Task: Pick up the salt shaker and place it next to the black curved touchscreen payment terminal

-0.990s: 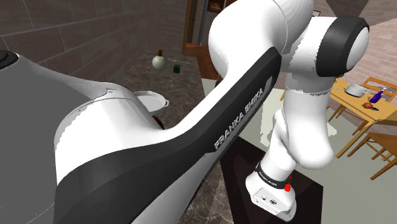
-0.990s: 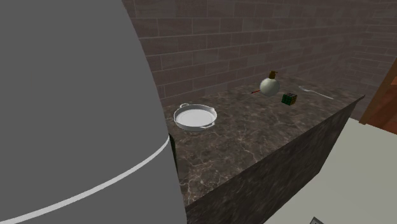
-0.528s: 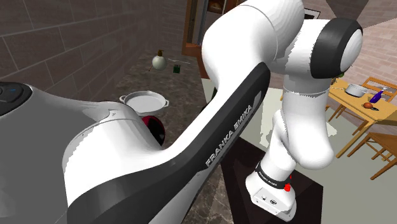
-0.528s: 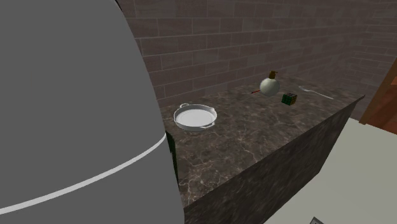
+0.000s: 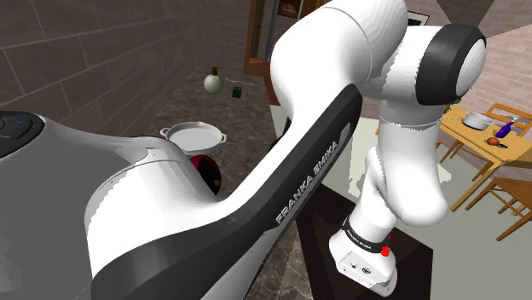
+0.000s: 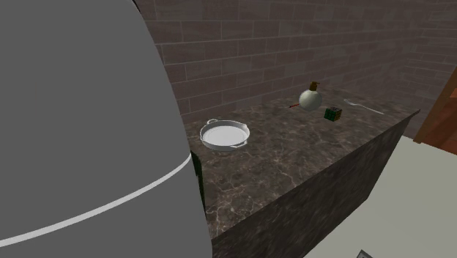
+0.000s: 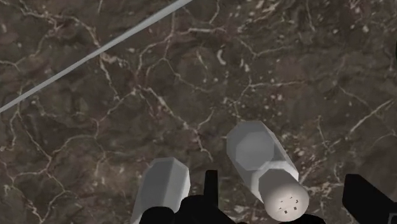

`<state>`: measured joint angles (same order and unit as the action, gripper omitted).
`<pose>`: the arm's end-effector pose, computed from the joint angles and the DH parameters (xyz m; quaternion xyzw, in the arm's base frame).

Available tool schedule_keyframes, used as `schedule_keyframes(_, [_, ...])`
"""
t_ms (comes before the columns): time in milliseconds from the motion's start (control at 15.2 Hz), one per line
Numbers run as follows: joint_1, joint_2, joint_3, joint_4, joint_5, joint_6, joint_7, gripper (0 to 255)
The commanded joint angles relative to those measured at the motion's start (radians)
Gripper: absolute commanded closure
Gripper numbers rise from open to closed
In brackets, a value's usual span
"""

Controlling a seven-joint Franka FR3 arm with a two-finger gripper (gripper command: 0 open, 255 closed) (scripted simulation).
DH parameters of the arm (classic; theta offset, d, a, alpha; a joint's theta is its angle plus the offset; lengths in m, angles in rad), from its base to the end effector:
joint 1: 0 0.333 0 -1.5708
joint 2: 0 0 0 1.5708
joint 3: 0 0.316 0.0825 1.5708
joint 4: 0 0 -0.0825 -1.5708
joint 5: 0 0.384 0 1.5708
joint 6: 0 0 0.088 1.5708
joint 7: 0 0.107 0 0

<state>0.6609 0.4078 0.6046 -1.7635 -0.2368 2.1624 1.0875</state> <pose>0.2379 0.6059 0.3745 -0.9910 -0.1283 -0.0020 0.0378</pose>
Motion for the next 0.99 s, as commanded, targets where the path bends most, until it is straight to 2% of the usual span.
schedule_keyframes(0, [0.0,0.0,0.0,0.0,0.0,0.0,0.0,0])
schedule_keyframes(132, [0.0,0.0,0.0,0.0,0.0,0.0,0.0,0])
schedule_keyframes(396, [-0.018,-0.06,0.021,0.051,0.043,-0.101,-0.027,0])
schedule_keyframes(924, [-0.018,-0.06,0.021,0.051,0.043,-0.101,-0.027,0])
